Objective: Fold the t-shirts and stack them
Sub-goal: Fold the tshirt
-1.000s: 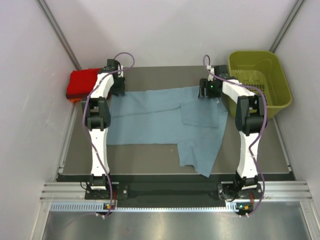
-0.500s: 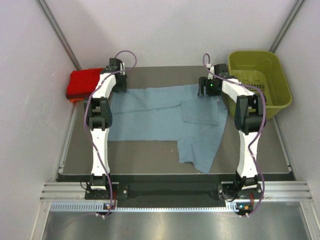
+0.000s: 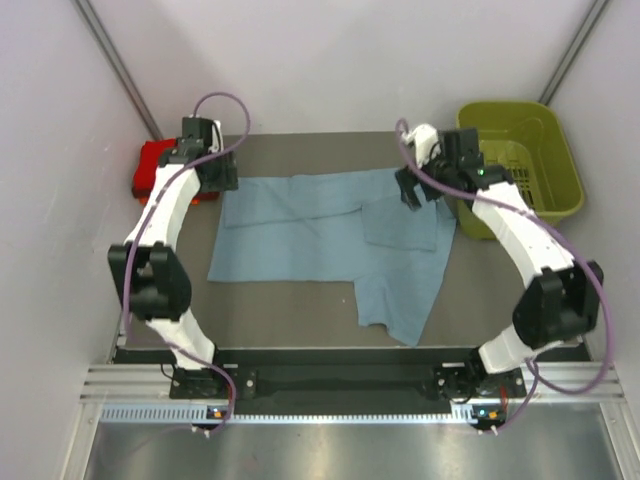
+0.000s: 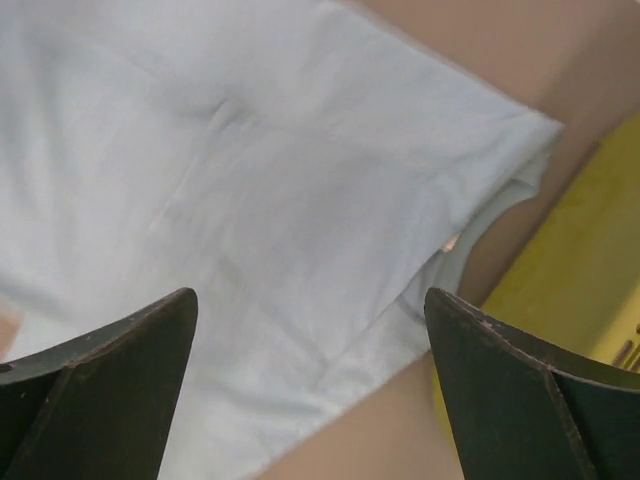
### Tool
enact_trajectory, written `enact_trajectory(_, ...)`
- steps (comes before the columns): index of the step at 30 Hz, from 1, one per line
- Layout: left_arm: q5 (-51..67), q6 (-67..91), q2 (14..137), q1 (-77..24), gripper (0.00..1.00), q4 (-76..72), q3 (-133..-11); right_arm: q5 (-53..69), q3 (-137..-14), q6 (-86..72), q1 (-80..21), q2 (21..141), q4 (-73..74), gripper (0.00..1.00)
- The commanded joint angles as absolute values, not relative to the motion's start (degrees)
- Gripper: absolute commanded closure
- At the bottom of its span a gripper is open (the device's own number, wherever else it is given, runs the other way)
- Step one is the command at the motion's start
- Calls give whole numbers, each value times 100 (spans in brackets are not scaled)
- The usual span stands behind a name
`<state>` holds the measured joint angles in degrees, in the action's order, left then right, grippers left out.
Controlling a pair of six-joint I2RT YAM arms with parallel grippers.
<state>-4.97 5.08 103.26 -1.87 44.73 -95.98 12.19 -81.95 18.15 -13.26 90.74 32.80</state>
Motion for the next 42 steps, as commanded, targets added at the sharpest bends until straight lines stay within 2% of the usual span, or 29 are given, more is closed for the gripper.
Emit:
enact_trajectory(1, -370, 712, 9810, -106, 28, 4439, -8817, 1239, -7358, 3276, -1897, 8651, 4410, 8)
enact_trajectory(2, -360, 712, 9582, -97, 28, 4386, -8581, 1248, -6939, 3661, -2212, 8509, 4673, 15)
enact_trajectory(3, -378, 703, 9510, -88, 28, 4325, -8526, 1248, -6708, 3787, -2380, 8160, 4728, 17)
enact_trajectory(8, -396, 686, 9291, -44, 28, 4386, -8482, 1142, -5626, 3824, -3470, 7252, 4930, 18)
enact_trajectory(14, -352, 764, 9097, 290, 28, 4465, -8271, 1274, -5256, 3981, -3594, 6900, 5554, 25)
enact_trajectory(23, -369, 765, 8938, 422, 29, 4509, -8253, 1248, -4869, 4508, -4288, 7110, 5836, 26)
enact_trajectory(29, -404, 756, 8974, 492, 29, 4518, -8341, 985, -4606, 4816, -4780, 7198, 5713, 32)
enact_trajectory(42, -439, 747, 9193, 624, 29, 4579, -8631, 1345, -4535, 4772, -5449, 7505, 5766, 32)
